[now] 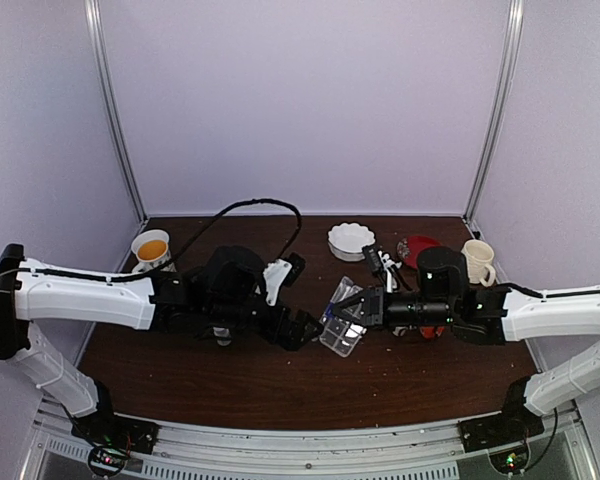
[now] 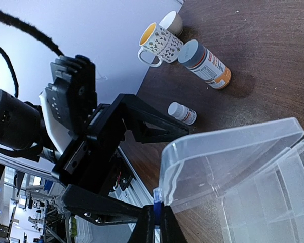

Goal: Sort the pills into containers
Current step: Open the pill container.

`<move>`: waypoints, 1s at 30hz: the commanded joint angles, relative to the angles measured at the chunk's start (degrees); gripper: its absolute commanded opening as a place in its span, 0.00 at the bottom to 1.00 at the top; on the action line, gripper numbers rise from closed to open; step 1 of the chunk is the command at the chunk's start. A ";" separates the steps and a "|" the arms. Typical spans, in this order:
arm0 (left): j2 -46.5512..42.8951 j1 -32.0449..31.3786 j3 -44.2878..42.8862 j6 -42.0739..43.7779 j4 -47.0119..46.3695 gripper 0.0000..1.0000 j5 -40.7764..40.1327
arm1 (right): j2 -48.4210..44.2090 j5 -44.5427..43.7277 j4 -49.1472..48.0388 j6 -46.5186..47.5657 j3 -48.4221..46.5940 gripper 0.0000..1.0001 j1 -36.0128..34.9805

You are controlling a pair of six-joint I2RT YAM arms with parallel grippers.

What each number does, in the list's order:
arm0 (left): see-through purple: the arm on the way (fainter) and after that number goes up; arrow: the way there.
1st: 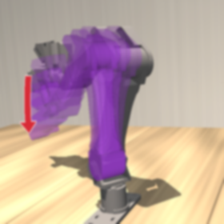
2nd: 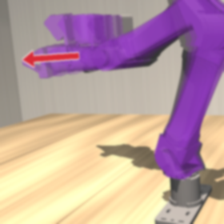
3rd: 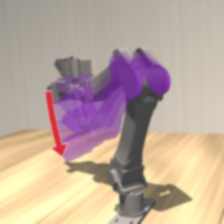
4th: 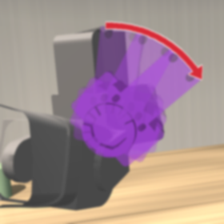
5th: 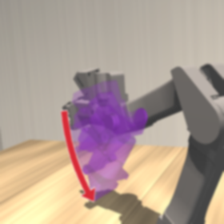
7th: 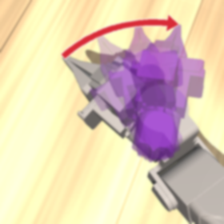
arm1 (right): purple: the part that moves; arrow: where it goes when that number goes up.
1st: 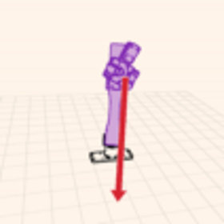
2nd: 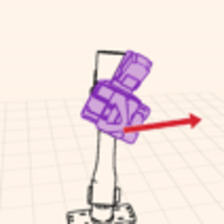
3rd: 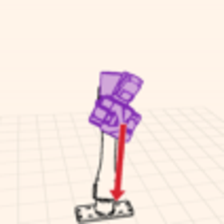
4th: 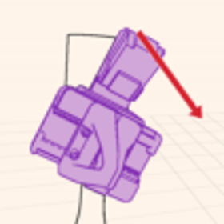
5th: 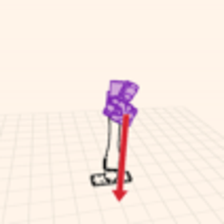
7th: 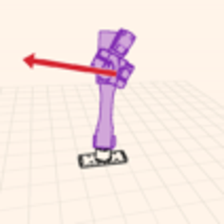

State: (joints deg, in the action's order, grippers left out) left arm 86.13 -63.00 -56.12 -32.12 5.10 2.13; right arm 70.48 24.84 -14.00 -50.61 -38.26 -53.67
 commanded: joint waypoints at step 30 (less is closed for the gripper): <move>3.63 -9.23 -12.22 9.90 7.35 0.76 -29.27 | -1.92 -10.34 -4.49 -15.05 -1.47 0.00 -0.30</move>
State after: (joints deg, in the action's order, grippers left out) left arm 88.07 -72.31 -66.17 -23.40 11.00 -22.72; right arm 68.25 15.33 -17.37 -64.95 -38.26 -53.67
